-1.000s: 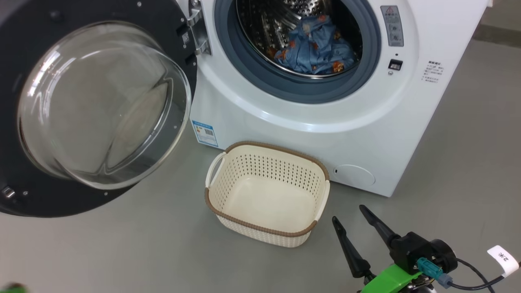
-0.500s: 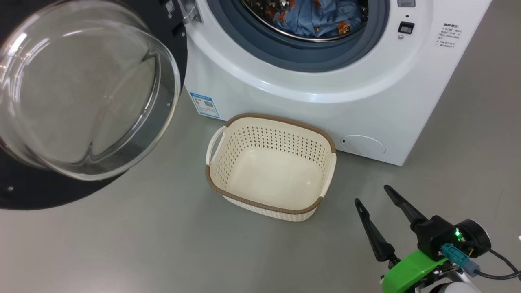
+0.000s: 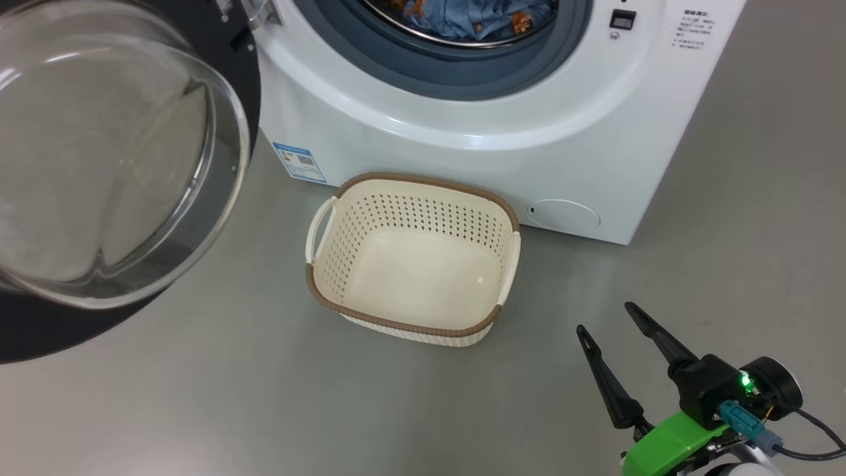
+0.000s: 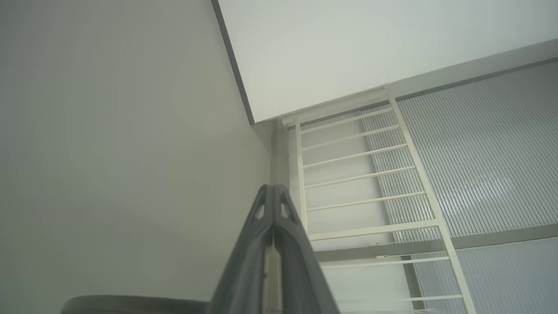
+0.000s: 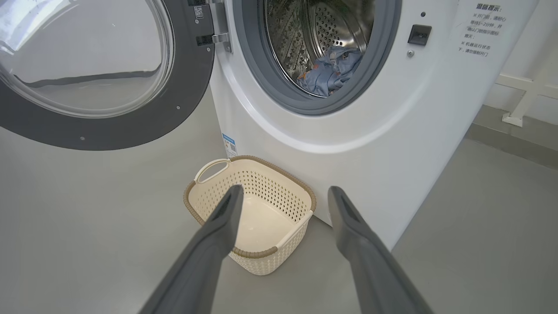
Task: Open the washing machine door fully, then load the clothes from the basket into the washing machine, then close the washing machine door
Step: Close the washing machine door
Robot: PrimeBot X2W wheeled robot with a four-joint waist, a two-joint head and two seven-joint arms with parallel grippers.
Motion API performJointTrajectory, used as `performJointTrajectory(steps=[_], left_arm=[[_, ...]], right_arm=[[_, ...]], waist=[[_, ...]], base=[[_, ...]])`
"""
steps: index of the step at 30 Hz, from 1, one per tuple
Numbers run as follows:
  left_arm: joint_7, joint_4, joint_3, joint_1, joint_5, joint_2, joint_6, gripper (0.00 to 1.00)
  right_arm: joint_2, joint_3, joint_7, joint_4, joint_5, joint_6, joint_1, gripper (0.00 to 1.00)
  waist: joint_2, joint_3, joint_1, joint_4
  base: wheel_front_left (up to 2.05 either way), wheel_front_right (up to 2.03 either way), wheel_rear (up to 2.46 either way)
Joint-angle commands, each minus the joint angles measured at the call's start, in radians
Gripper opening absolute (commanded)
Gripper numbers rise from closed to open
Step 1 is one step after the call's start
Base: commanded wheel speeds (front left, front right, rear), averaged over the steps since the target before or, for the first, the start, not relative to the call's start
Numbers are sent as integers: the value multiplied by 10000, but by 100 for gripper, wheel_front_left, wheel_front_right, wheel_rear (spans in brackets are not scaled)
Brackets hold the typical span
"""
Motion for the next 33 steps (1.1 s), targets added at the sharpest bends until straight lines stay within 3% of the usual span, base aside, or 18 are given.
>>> performJointTrajectory(steps=[1,15,33], left_arm=[[275,61,3,-191,-110,868,-1,0],[1338,1670,-791,-940,103,1098,-334,0],[2653,2363,-1527,-1133,329,995,-1031,0]], right_arm=[[-26,252,25,-327,-133,16,-84,100],[-63,249,18,-379,-163,16,-133,100],[4,117,10,-376,-200,16,-177,100]], waist=[[0,121,0,-135],[0,318,0,-397],[0,359,0,-408]], base=[[0,0,0],[0,0,0],[0,0,0]])
